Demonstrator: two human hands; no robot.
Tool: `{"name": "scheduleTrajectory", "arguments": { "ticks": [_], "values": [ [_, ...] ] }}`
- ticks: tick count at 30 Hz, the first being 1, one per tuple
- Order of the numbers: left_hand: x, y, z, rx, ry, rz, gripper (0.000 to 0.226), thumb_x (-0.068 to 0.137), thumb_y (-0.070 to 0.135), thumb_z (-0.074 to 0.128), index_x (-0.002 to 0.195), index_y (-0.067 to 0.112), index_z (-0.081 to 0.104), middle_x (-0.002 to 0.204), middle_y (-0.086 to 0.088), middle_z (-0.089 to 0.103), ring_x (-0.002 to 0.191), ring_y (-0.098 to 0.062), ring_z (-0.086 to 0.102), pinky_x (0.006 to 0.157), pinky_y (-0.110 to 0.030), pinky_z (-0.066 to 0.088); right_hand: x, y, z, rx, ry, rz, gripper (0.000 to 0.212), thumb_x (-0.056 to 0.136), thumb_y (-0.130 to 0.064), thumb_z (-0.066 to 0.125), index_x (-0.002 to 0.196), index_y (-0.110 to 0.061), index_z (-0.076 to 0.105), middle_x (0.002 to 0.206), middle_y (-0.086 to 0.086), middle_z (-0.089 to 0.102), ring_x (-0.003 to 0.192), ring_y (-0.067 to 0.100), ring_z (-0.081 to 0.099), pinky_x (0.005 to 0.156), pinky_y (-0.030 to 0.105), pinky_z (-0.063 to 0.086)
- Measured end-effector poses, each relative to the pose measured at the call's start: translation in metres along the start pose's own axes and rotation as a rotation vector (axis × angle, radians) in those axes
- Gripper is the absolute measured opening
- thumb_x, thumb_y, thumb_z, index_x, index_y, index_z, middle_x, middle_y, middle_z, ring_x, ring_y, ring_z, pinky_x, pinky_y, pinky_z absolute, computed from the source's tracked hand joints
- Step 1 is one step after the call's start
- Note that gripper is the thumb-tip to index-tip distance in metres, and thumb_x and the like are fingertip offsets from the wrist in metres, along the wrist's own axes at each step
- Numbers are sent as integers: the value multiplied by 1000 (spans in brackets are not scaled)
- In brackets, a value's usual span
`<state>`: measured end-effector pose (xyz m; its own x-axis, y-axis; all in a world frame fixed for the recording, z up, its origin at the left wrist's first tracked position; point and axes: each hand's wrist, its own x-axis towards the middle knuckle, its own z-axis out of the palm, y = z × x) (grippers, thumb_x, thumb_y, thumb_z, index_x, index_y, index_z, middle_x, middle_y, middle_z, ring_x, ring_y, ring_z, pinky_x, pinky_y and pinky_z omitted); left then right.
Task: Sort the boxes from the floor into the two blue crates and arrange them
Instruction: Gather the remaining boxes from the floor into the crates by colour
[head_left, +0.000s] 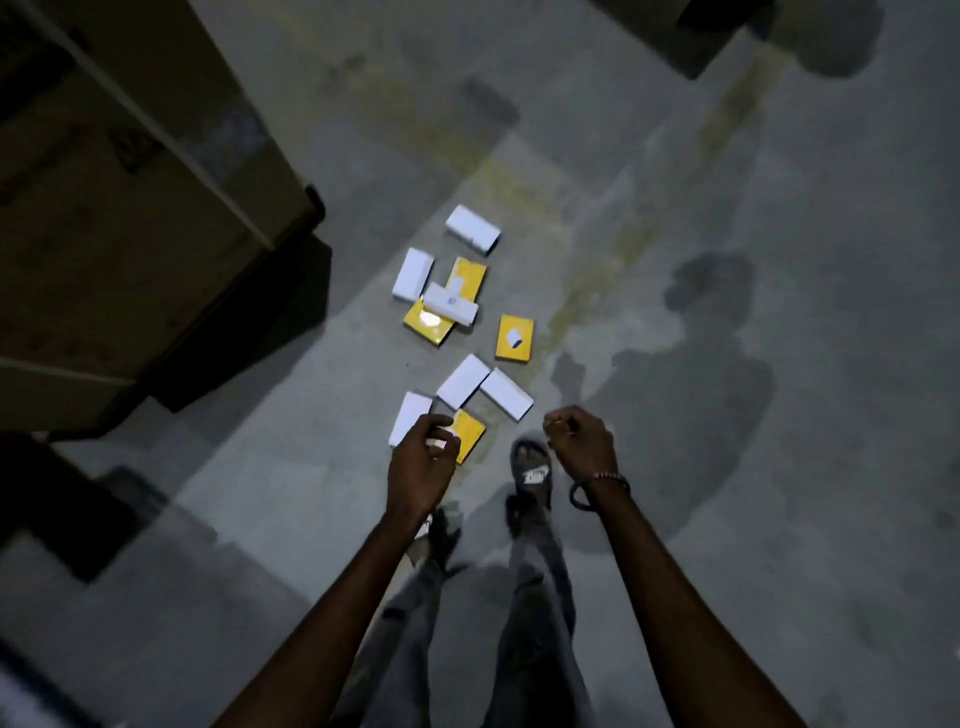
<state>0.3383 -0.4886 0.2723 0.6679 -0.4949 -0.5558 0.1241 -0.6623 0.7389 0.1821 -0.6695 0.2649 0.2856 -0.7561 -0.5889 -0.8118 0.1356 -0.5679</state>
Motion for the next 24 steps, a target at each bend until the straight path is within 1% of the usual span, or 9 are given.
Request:
{"name": "scheduleTrajectory", "arguments": {
  "ticks": [3, 6, 11, 13, 16, 19, 21, 22, 24],
  "values": [
    [60, -72, 43, 68, -25, -150, 34, 80, 36, 80, 108, 36, 62, 94, 12, 69, 75, -11, 70, 72, -33, 56, 102, 29, 45, -31, -65, 64, 12, 82, -23, 77, 92, -17, 75, 92, 4, 77, 88, 24, 73, 84, 39, 58],
    [136, -176, 104, 155, -88, -285, 57, 74, 41, 89, 119, 31, 56, 105, 2, 67, 87, -22, 69, 77, -37, 57, 229, 90, 113, 38, -83, 161, 31, 67, -48, 83, 87, -28, 71, 89, 3, 76, 83, 24, 74, 83, 45, 61],
    [236, -329, 196, 286, -123, -461, 94, 69, 43, 95, 144, 11, 48, 135, -13, 62, 122, -32, 62, 97, -37, 48, 412, 188, 210, 15, -88, 282, 67, 62, -64, 85, 110, -22, 65, 127, 8, 68, 116, 28, 65, 99, 42, 55],
    [270, -372, 221, 345, -128, -413, 98, 67, 47, 94, 144, 7, 49, 139, -17, 59, 128, -34, 57, 103, -39, 46, 459, 216, 235, 29, -64, 282, 74, 57, -67, 86, 110, -23, 60, 130, 10, 66, 118, 29, 64, 101, 43, 54],
    [320, -428, 251, 473, -94, -221, 112, 60, 72, 79, 142, 1, 52, 139, -20, 56, 129, -40, 53, 105, -50, 47, 512, 239, 269, -36, -48, 213, 81, 75, -57, 84, 132, -7, 55, 141, 14, 58, 131, 30, 55, 103, 33, 44],
    [352, -454, 272, 633, -89, -167, 135, 45, 90, 66, 151, 9, 44, 142, -14, 54, 129, -38, 51, 100, -52, 52, 553, 242, 300, -60, -26, 93, 106, 64, -79, 76, 137, -8, 47, 141, 12, 51, 140, 35, 45, 102, 38, 40],
    [360, -455, 284, 728, -118, -180, 131, 46, 82, 80, 152, 16, 39, 136, -11, 51, 124, -37, 52, 92, -50, 52, 574, 240, 319, -96, 9, 109, 124, 67, -73, 80, 158, -11, 24, 158, 16, 34, 149, 35, 31, 113, 43, 33],
    [363, -459, 289, 747, -124, -180, 127, 49, 74, 86, 151, 16, 38, 134, -11, 49, 122, -38, 51, 90, -49, 51, 580, 236, 327, -135, 38, 154, 133, 67, -70, 81, 162, -10, 10, 162, 19, 26, 150, 36, 27, 116, 45, 29],
    [363, -468, 293, 732, -117, -200, 122, 51, 60, 93, 149, 14, 38, 133, -12, 49, 122, -38, 50, 90, -48, 48, 588, 229, 336, -214, 107, 215, 146, 60, -73, 83, 162, -8, 1, 161, 21, 23, 149, 38, 26, 116, 48, 27]
  ]
}}
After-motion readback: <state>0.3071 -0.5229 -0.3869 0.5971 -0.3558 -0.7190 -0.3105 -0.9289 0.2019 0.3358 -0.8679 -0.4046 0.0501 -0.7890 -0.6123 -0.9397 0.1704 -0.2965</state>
